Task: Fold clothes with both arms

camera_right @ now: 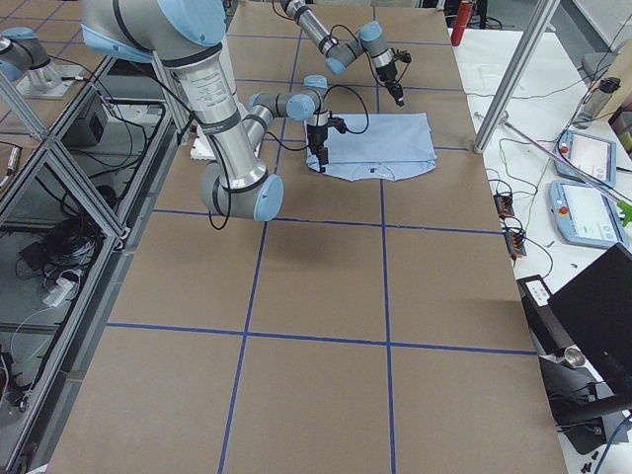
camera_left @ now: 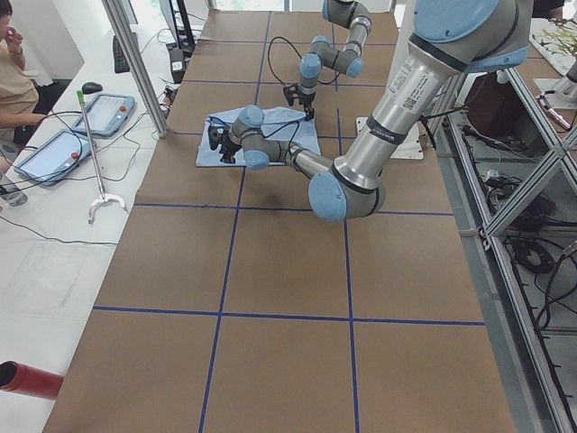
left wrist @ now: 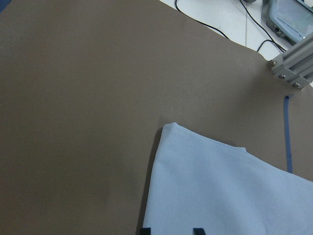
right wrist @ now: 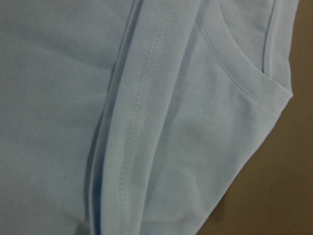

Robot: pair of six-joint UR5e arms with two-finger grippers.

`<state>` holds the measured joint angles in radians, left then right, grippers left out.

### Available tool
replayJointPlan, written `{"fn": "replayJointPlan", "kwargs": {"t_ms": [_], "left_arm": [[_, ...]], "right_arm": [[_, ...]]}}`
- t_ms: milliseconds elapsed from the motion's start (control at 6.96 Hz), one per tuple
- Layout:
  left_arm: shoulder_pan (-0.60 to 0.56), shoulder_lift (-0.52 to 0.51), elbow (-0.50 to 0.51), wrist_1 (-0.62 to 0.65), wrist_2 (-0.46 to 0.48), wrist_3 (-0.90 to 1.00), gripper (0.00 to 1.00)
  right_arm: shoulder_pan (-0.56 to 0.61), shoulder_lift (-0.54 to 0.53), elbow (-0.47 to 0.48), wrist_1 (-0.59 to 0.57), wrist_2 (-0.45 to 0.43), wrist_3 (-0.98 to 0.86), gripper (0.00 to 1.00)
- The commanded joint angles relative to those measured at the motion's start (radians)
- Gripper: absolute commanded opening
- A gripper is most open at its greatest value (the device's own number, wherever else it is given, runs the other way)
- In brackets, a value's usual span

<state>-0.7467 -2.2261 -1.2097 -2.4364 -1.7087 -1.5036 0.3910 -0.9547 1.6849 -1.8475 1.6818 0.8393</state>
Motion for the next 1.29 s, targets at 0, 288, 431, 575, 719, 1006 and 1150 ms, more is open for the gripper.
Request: {"fn": "replayJointPlan", "kwargs": {"t_ms": [0, 288, 431, 575, 719, 1006, 1150], "left_arm": [[0.007, 0.002, -0.001, -0.004, 0.001, -0.01, 0.4], [0.007, 0.002, -0.001, -0.004, 0.001, -0.01, 0.4], [0.007, 0.002, -0.005, -0.003, 0.001, -0.01, 0.4], [0.007, 0.003, -0.011, -0.003, 0.001, -0.01, 0.4], [0.007, 0.005, -0.017, -0.003, -0.002, -0.009, 0.4], [0.009, 0.055, -0.105, 0.0, -0.005, -0.007, 0.4], [0.009, 0.056, -0.108, 0.004, -0.005, -0.007, 0.4]], "right_arm": [[0.049, -0.161, 0.155, 0.002, 0.001, -0.102, 0.99], [0.063, -0.225, 0.23, -0.012, 0.0, -0.124, 0.99], [0.077, -0.213, 0.231, -0.015, 0.007, -0.126, 0.99], [0.091, -0.132, 0.185, -0.016, 0.006, -0.112, 0.99], [0.101, -0.045, 0.106, -0.006, 0.007, -0.092, 0.99], [0.098, -0.013, 0.07, 0.087, 0.013, 0.197, 0.99], [0.071, -0.041, 0.071, 0.225, 0.012, 0.445, 0.99]]}}
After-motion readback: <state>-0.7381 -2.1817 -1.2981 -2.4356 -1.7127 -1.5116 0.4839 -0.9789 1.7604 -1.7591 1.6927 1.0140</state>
